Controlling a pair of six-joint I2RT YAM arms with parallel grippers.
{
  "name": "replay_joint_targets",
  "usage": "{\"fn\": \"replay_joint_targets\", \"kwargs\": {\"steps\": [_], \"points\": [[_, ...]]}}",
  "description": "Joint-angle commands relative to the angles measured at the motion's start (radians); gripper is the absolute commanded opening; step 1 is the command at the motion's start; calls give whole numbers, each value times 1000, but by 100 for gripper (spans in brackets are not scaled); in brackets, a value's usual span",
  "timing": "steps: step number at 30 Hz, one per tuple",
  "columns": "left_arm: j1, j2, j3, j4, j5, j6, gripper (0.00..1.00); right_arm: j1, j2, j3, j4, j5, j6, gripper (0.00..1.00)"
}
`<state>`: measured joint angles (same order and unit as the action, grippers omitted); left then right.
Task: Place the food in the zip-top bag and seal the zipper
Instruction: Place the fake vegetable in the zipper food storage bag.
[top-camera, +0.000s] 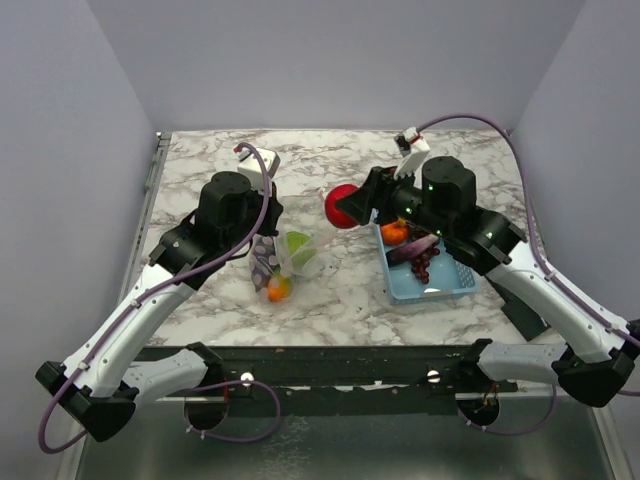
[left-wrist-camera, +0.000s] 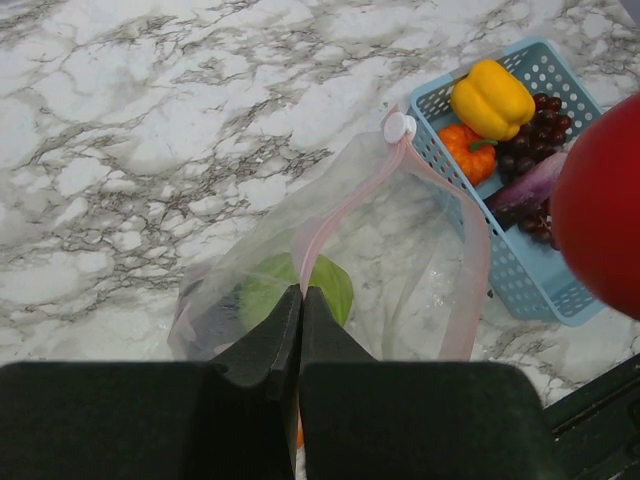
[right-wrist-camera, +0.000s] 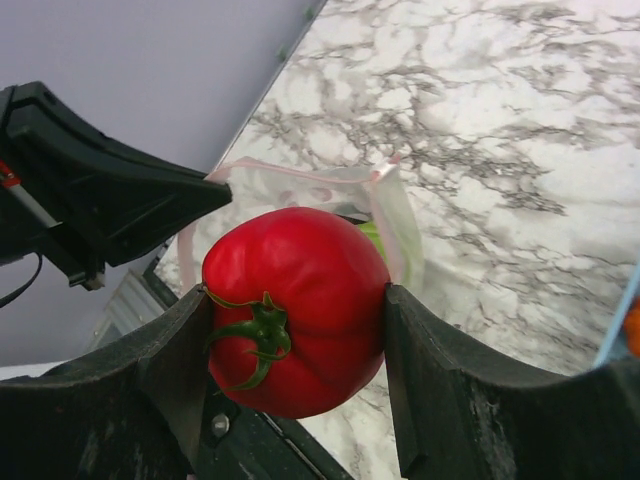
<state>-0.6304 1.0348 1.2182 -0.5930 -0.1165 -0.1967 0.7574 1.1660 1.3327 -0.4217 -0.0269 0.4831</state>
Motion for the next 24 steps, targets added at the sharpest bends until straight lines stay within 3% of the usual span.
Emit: {"fn": "replay_joint_targets", "kwargs": {"steps": [1,15,24], "points": [[-1,4,45,-18,29,7,0,71,71,59,32,55,-31,5],[-1,14,63,-37,51,-12,0,195,314,150,33,213,-54,5],[-3,16,66,-44,62,-14,0,204,423,178,75,245,-26,20]]}}
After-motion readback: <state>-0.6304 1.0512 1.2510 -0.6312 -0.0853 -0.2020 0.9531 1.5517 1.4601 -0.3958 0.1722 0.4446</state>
